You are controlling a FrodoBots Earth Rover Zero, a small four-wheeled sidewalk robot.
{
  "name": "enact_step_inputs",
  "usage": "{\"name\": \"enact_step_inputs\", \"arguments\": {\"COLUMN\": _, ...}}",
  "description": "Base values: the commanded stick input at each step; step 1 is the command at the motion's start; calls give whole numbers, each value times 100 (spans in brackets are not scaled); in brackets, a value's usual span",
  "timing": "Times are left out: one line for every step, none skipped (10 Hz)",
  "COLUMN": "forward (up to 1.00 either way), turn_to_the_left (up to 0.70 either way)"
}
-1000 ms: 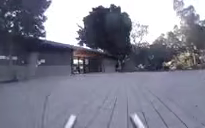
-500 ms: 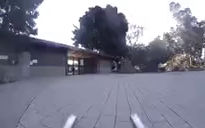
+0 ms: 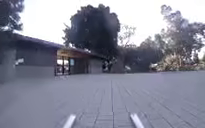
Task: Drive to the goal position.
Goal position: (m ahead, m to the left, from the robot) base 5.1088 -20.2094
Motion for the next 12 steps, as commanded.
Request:
{"name": "enact_step_inputs", "arguments": {"forward": 100, "turn_to_the_left": 0}}
{"name": "enact_step_inputs", "arguments": {"forward": 100, "turn_to_the_left": 0}}
{"name": "enact_step_inputs", "arguments": {"forward": 100, "turn_to_the_left": 0}}
{"name": "enact_step_inputs", "arguments": {"forward": 100, "turn_to_the_left": -11}}
{"name": "enact_step_inputs", "arguments": {"forward": 100, "turn_to_the_left": -22}}
{"name": "enact_step_inputs", "arguments": {"forward": 100, "turn_to_the_left": -27}}
{"name": "enact_step_inputs", "arguments": {"forward": 100, "turn_to_the_left": -27}}
{"name": "enact_step_inputs", "arguments": {"forward": 100, "turn_to_the_left": -27}}
{"name": "enact_step_inputs", "arguments": {"forward": 100, "turn_to_the_left": -27}}
{"name": "enact_step_inputs", "arguments": {"forward": 100, "turn_to_the_left": -27}}
{"name": "enact_step_inputs", "arguments": {"forward": 100, "turn_to_the_left": -27}}
{"name": "enact_step_inputs", "arguments": {"forward": 100, "turn_to_the_left": -27}}
